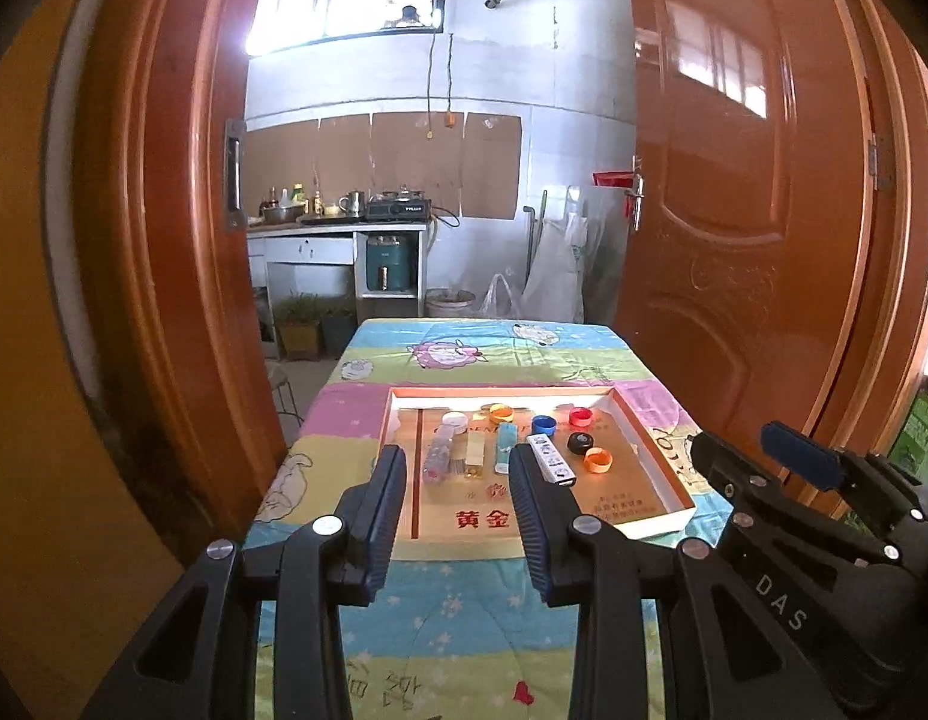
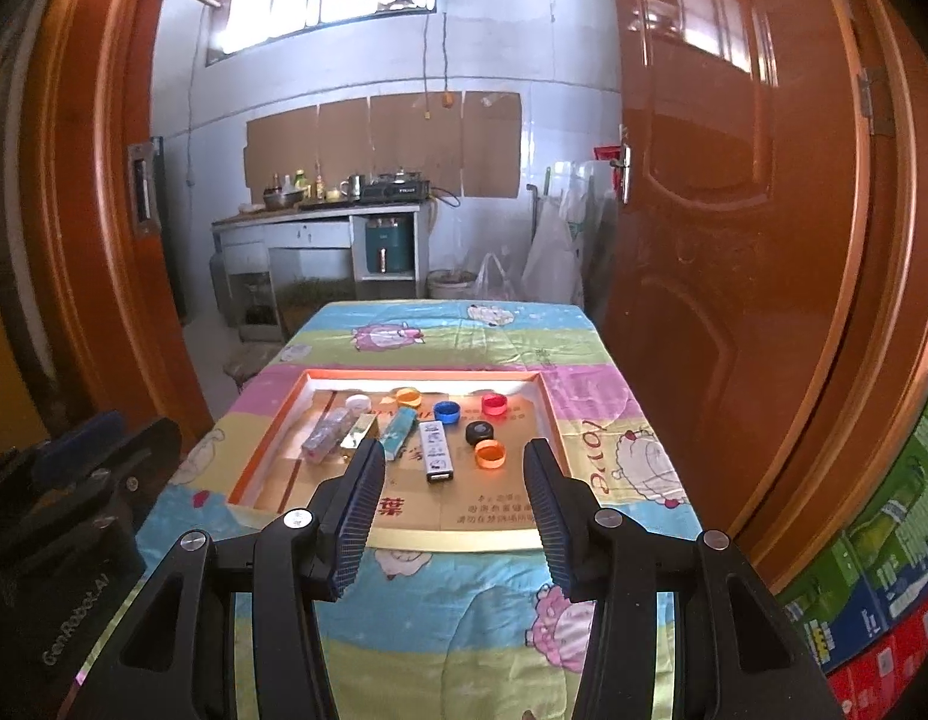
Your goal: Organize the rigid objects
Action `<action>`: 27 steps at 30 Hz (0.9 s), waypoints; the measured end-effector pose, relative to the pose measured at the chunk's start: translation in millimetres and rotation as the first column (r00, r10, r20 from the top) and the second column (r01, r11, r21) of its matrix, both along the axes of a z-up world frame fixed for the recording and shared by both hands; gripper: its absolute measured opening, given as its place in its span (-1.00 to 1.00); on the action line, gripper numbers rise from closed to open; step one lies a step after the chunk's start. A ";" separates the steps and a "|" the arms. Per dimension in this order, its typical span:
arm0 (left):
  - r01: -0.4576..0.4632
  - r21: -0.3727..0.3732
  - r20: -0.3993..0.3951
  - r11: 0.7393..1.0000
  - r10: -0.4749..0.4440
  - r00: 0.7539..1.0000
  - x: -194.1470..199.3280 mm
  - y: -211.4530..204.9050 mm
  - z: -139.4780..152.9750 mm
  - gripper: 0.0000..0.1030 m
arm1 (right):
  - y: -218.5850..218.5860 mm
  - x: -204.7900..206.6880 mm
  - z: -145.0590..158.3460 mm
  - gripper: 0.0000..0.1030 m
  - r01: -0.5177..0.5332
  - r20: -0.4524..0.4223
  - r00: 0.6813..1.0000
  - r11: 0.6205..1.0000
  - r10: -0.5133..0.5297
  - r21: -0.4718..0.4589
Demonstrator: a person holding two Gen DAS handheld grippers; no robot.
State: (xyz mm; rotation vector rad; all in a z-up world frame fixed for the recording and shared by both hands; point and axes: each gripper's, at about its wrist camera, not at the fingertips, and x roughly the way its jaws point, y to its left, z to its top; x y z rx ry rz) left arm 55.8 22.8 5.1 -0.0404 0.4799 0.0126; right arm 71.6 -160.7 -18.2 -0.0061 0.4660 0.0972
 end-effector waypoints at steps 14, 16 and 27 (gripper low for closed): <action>0.014 -0.009 0.006 1.000 -0.014 1.000 -39.5 -1.3 2.4 -0.31 | -1.3 -50.8 9.9 -0.03 0.006 0.047 0.999 1.000 -0.006 0.004; 0.015 -0.009 0.008 1.000 -0.015 1.000 -43.3 -1.2 3.8 -0.31 | -0.5 -57.9 10.3 -0.03 0.005 0.051 0.999 1.000 -0.005 -0.002; 0.008 -0.002 0.024 1.000 -0.008 1.000 -61.7 -0.3 8.2 -0.31 | 0.1 -78.8 9.9 -0.03 -0.002 0.062 0.998 1.000 0.002 -0.003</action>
